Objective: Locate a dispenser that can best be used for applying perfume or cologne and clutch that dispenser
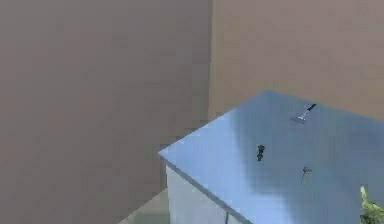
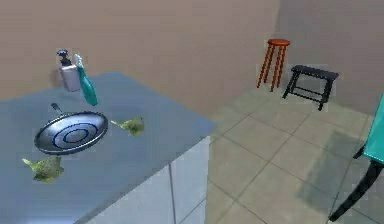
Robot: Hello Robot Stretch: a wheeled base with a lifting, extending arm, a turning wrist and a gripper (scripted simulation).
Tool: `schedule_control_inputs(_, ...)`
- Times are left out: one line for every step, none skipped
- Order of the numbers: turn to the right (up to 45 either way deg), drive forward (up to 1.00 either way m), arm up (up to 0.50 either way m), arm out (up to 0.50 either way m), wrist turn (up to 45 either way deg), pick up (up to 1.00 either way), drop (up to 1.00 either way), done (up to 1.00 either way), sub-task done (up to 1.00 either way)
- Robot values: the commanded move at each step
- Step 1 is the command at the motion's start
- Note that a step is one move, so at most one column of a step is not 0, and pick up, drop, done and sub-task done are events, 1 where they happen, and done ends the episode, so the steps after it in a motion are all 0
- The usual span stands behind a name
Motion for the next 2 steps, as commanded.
schedule_control_inputs(-24.0, 0.00, 0.00, 0.00, 0.0, 0.00, 0.00, 0.00, 0.00)
schedule_control_inputs(45.0, 0.00, 0.00, 0.00, 0.0, 0.00, 0.00, 0.00, 0.00)
